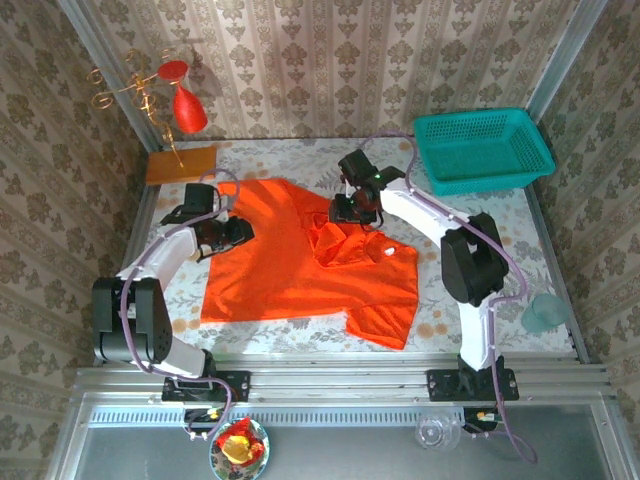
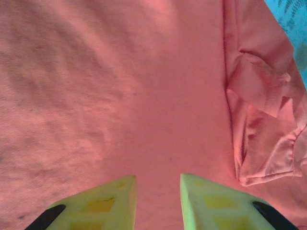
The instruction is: Fold the inside-out t-shirt
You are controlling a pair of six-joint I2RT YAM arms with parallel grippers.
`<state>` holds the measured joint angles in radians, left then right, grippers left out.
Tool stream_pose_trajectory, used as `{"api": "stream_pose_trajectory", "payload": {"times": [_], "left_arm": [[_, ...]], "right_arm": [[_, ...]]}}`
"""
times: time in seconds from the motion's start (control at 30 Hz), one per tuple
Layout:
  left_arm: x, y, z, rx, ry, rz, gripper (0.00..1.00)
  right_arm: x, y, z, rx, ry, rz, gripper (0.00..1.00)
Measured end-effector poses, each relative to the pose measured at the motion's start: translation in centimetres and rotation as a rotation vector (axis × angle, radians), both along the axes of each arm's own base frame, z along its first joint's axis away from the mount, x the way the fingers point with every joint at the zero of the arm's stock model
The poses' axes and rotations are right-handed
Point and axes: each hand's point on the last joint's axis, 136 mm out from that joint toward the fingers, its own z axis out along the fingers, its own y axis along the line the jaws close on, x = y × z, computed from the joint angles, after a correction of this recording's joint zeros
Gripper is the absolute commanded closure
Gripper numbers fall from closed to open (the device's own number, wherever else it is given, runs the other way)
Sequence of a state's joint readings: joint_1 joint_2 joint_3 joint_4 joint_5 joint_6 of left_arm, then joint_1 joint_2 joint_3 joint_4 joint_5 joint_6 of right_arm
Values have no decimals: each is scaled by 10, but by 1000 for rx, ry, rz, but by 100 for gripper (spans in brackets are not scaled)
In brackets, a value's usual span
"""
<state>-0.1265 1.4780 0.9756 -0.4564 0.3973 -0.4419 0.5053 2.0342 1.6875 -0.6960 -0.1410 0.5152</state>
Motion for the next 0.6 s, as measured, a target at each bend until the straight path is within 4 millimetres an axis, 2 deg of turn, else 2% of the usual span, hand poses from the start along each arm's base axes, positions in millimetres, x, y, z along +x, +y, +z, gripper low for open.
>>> {"api": "stream_pose_trajectory", "payload": {"times": [0.13, 0.23, 0.37, 0.53, 0.6], "left_arm": [[1, -21, -1, -4, 3, -47, 65], [12, -39, 1, -11, -5, -80, 64], [31, -63, 7, -23, -30, -116, 64], [45, -80, 11, -30, -52, -146, 64], [45, -82, 11, -29, -53, -149, 64]], "right_arm": [[-3, 2, -27, 33, 77, -30, 53], [-7, 3, -42, 52, 122, -44, 53], [-9, 7, -48, 77, 145, -50, 59], [-9, 12, -46, 105, 148, -49, 95], [-9, 14, -46, 109, 149, -50, 100]]}}
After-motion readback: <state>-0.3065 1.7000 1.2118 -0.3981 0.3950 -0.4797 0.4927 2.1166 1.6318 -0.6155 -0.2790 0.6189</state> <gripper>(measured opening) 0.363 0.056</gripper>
